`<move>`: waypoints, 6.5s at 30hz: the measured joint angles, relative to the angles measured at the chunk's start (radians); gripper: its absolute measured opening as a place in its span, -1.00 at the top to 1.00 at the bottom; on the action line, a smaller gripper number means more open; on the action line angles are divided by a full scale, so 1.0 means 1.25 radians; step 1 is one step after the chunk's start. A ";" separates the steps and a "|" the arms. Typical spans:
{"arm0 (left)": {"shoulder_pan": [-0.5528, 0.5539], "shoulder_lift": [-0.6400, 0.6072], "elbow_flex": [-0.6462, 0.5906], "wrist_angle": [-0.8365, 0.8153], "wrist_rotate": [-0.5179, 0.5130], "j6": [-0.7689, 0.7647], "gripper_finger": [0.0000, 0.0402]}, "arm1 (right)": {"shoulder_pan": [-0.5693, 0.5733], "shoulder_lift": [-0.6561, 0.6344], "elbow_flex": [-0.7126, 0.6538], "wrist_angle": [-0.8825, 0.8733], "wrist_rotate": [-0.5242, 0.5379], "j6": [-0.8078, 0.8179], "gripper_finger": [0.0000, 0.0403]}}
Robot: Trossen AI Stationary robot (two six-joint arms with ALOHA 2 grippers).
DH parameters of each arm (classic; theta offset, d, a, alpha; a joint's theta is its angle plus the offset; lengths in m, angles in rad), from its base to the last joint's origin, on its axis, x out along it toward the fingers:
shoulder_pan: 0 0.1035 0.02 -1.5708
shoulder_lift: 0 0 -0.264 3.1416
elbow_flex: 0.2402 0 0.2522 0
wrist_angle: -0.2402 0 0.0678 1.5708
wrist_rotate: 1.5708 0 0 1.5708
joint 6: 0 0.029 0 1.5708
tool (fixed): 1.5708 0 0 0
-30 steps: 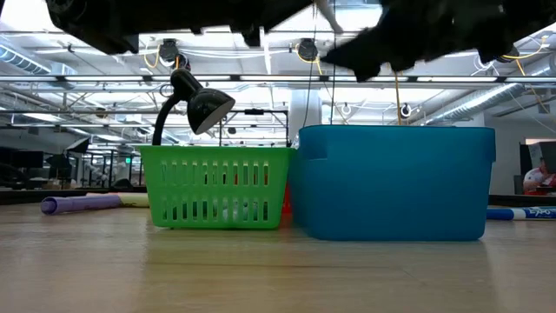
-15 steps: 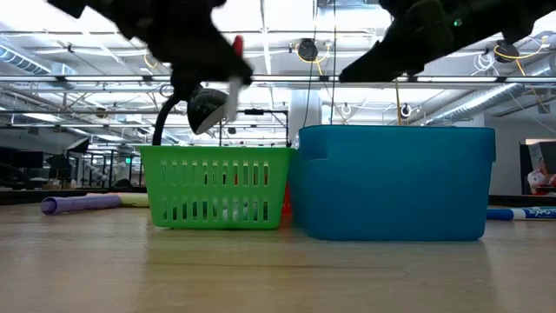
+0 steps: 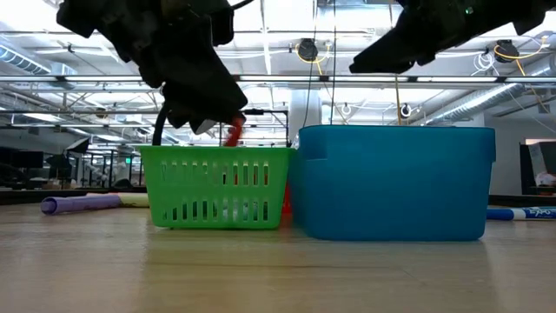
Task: Pick & Place Markers
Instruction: Put the small red highlighter pen into the green bin, then put the small pink highlighter pen into the green bin
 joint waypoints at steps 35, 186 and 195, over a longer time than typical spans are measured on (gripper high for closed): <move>0.001 -0.001 0.000 0.040 -0.023 0.124 -0.05 | -0.467 0.000 -0.082 -0.491 0.169 0.341 0.11; 0.047 0.000 0.000 0.374 -0.199 0.299 -0.07 | -0.144 0.018 -0.260 0.603 -0.525 0.049 0.87; 0.056 0.001 0.000 0.518 -0.085 0.377 -0.07 | -0.083 0.119 -0.191 0.605 -0.453 -0.021 0.87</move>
